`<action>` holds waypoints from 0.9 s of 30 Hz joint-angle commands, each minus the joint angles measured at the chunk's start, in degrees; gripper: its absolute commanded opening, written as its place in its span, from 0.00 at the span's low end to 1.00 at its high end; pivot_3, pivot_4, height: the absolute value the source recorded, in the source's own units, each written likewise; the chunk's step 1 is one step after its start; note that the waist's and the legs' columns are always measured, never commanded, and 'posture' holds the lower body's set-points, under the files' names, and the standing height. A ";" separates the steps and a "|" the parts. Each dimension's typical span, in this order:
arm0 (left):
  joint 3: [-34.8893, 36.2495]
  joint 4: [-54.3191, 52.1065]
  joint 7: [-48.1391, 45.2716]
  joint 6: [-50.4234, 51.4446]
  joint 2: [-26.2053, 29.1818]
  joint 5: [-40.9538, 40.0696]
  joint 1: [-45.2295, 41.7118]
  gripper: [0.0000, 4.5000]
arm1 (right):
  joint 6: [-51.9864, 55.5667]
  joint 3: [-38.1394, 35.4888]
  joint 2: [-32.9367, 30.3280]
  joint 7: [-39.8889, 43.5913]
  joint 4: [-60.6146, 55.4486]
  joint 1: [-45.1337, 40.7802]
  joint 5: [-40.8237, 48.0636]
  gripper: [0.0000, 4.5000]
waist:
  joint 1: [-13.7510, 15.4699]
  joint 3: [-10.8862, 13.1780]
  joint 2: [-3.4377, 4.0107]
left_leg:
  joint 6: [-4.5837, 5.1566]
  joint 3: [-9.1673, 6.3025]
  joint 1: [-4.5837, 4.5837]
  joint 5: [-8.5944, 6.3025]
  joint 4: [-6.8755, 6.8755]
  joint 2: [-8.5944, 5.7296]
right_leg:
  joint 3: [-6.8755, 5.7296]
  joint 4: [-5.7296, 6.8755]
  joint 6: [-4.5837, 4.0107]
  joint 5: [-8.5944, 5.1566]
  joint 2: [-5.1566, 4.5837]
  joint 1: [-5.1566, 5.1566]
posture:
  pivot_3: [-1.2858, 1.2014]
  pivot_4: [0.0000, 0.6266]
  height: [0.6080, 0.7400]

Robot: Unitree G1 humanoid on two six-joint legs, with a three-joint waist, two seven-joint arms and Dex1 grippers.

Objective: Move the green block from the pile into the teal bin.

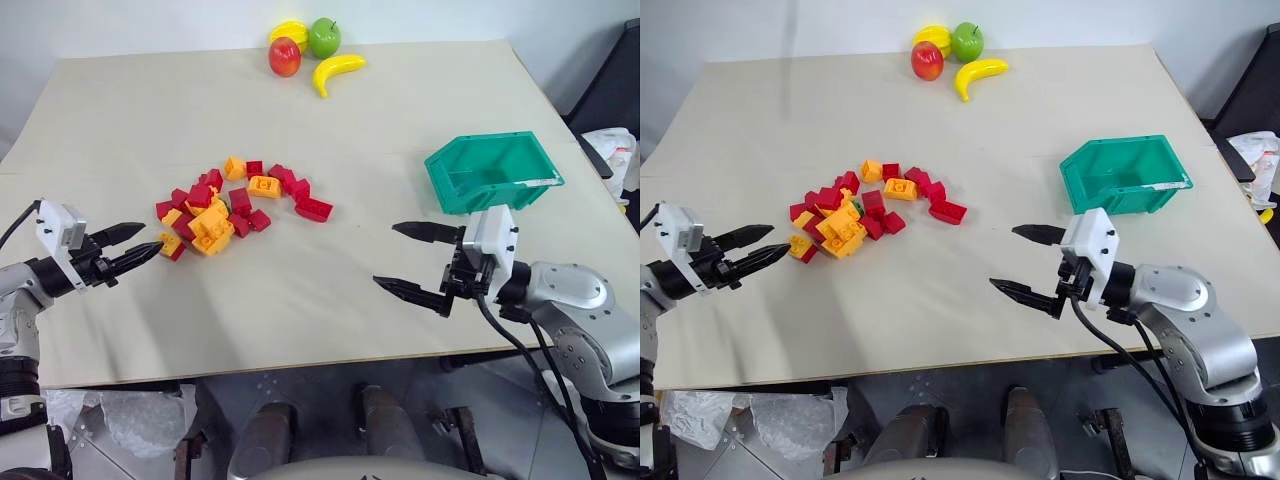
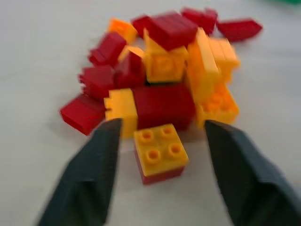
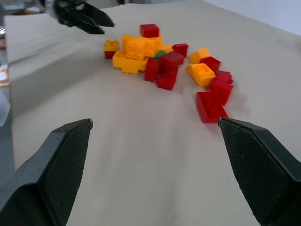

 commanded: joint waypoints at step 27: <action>-12.02 34.74 2.80 -23.02 -15.25 16.99 -30.61 0.01 | 1.66 3.94 4.58 1.37 6.47 -8.39 -2.57 1.00 | -0.01 0.01 0.02 | 0.32 0.02 -0.72 -0.32 0.97 -0.37 | -0.48 0.31 0.26 0.14 -0.05 -0.24 | 0.52 0.24 1.00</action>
